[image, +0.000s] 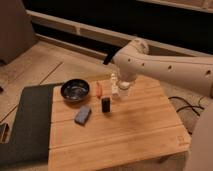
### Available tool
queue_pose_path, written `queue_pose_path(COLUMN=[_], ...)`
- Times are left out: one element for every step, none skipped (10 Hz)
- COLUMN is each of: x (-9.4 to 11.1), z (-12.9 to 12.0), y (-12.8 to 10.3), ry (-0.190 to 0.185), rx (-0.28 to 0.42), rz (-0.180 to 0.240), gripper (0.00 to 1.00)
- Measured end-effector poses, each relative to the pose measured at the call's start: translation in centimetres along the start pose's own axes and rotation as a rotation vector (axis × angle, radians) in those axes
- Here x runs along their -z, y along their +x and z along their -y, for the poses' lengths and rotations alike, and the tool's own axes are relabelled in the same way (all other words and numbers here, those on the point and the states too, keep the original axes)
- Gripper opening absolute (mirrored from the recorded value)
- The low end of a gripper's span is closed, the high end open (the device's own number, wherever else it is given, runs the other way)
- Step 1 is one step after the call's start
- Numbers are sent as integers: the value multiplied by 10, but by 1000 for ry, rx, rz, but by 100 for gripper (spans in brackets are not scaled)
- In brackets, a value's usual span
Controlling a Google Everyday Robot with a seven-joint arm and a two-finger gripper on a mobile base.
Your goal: Place the ceramic cup over the eraser
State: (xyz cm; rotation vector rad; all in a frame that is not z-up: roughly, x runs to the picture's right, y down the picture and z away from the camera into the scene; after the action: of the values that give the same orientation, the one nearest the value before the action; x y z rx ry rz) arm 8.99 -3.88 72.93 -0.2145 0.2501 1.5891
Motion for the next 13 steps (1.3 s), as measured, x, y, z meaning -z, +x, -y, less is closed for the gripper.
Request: queue_pose_path(x=[10,19,23,24,23,20,15,9,4,-1,-9,-13,-17], z=[-10,-20,-30,-45,-57,-65,-74,-80,-85,-86,-85,-84,-84], y=[1,3,8,15,22,27,31,33,36,38,42,44,46], ry=[-17,-38,-58,-81,-101,-117,-144,-162,-178,-184,-189,-187,-185], rx=[14,25,35,53,69,80,90,98,106,107,106,106,108], rz=[19,33,37,35,28,20,17,12,5,-4,-20,-29,-39], gripper=[1,1,1,1,1,1,1,1,1,1,1,1,1])
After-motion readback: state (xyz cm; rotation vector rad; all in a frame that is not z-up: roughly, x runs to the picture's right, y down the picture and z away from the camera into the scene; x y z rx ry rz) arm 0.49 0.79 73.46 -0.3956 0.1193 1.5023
